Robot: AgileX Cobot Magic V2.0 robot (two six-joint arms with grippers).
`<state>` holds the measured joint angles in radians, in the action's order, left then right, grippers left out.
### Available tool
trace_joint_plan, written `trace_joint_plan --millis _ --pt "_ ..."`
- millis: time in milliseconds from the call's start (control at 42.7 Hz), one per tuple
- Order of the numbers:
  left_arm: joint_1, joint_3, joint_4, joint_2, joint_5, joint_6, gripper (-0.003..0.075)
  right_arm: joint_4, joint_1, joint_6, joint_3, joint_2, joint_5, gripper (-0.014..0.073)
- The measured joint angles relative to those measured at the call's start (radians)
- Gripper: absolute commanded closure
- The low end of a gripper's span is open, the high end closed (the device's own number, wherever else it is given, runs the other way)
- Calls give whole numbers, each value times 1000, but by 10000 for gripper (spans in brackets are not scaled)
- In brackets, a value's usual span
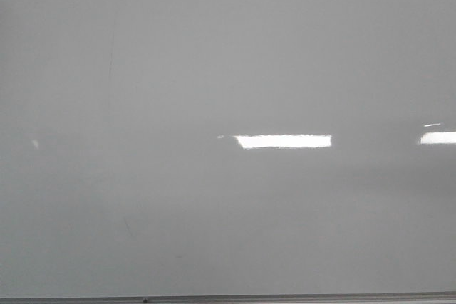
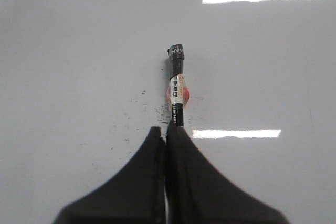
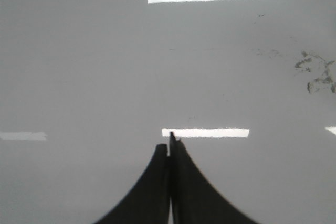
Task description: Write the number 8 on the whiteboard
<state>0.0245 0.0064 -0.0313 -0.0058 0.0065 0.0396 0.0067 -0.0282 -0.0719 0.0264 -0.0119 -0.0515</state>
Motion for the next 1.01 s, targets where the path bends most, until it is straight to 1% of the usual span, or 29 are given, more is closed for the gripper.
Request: trace_joint_plan --millis 94,187,328,445,562,679,820,937,1007 --pt "0 0 0 0 -6 0 741 0 0 0 0 0 -11 661" --pt "0 0 0 0 -41 0 741 0 0 0 -2 0 -3 661" --pt "0 -41 -11 0 -22 0 741 0 0 0 -82 0 103 661" --pt "0 -152 -18 0 49 0 741 0 0 0 -203 0 194 661" --pt "0 -303 -20 22 140 0 741 0 0 0 -328 20 280 661" --pt "0 -465 -21 90 242 0 741 0 0 0 -441 96 347 661" --pt "0 -623 -21 191 364 0 741 0 0 0 -562 200 414 661" --pt "0 -715 -21 271 451 0 741 0 0 0 -633 287 473 661" --pt "0 -738 -22 309 480 0 741 0 0 0 -660 331 508 661"
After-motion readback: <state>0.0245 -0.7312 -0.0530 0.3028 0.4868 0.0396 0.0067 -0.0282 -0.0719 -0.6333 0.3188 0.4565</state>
